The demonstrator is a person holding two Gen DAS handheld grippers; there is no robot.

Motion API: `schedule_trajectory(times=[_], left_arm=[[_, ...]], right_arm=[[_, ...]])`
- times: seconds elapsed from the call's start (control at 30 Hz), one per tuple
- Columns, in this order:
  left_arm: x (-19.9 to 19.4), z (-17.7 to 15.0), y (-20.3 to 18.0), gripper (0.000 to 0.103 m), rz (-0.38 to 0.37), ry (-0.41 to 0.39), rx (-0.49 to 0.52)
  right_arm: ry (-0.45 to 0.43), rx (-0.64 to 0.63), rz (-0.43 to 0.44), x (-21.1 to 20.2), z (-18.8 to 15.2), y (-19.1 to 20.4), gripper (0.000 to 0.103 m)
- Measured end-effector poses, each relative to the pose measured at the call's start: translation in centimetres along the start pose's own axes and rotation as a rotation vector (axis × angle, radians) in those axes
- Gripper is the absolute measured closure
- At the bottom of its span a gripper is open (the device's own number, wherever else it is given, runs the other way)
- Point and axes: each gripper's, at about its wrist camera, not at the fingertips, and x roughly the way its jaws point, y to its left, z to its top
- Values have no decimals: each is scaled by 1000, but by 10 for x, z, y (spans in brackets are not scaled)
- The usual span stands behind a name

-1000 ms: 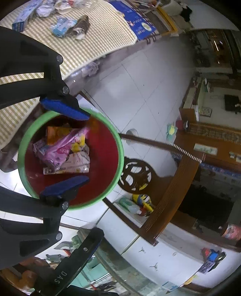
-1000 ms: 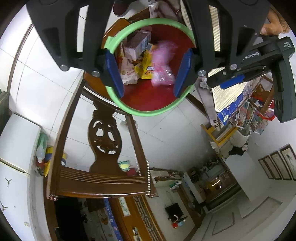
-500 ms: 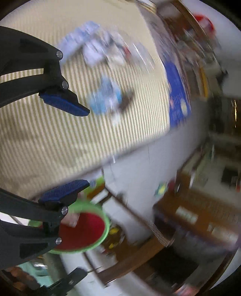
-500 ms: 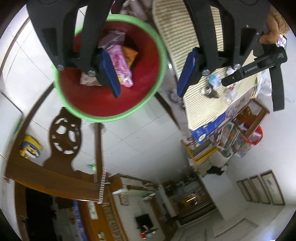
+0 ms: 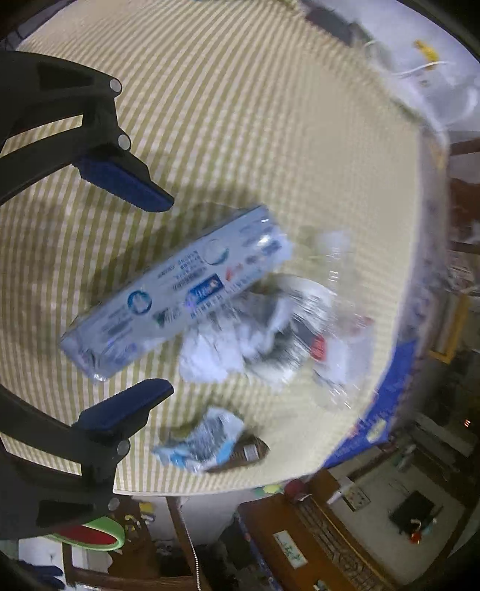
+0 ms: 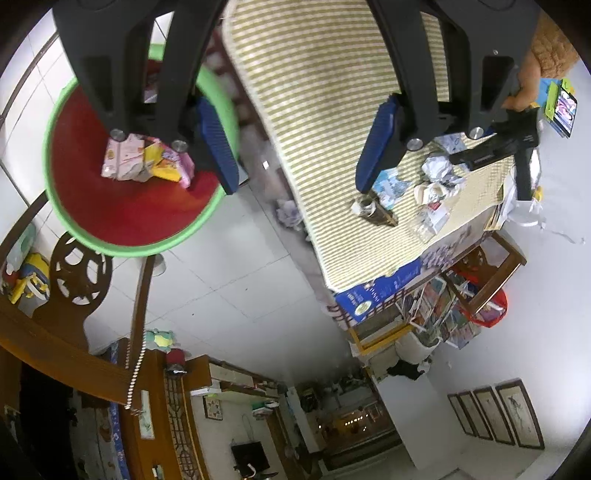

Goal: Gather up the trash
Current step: 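Move both tools back over the remaining trash on the table, then grasp the white-blue toothpaste box with the left tool while the right grasps crumpled grey paper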

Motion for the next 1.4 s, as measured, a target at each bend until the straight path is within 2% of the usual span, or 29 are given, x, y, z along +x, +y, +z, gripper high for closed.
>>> schedule_trajectory(times=[0.07,0.13,0.27,0.4,0.57,0.6,0.63,0.8,0.87,0.9,0.93,1.1,1.17,1.2,1.23,1.33,1.4], left_arm=[[15,1,4,17,-36,57,0],[23,0,8,38,-94,95,2],[22,0,20,53,-168,116,35],[5,5,49,67,-144,87,106],[-14,20,84,68,-54,33,212],[-18,25,90,68,-41,28,228],[-19,27,96,67,-33,25,244],[-17,46,113,63,-23,23,292],[-14,52,115,54,-30,18,299],[-14,55,117,42,-33,11,299],[-10,58,112,38,-38,4,297],[8,68,104,38,-67,17,286],[13,66,104,40,-68,29,279],[15,66,106,44,-71,34,272],[15,66,107,54,-73,35,268],[13,65,111,68,-86,19,247],[8,64,111,68,-79,-3,249]], right_arm=[[13,-19,5,6,-3,13,39],[28,-40,12,13,-4,30,39],[62,-77,39,31,-6,63,39],[116,-115,96,60,-11,103,39],[208,-181,175,108,-21,158,39],[227,-197,184,119,-24,169,37],[247,-216,192,132,-27,182,30],[312,-269,171,178,-40,222,21],[332,-272,152,192,-43,228,19],[343,-268,144,199,-44,231,19],[350,-266,138,204,-44,231,18],[408,-288,97,228,-51,237,18],[416,-301,92,231,-54,241,23],[416,-307,94,231,-54,241,33],[419,-318,99,231,-55,242,42],[425,-333,117,230,-56,248,52],[418,-340,124,226,-58,252,54]])
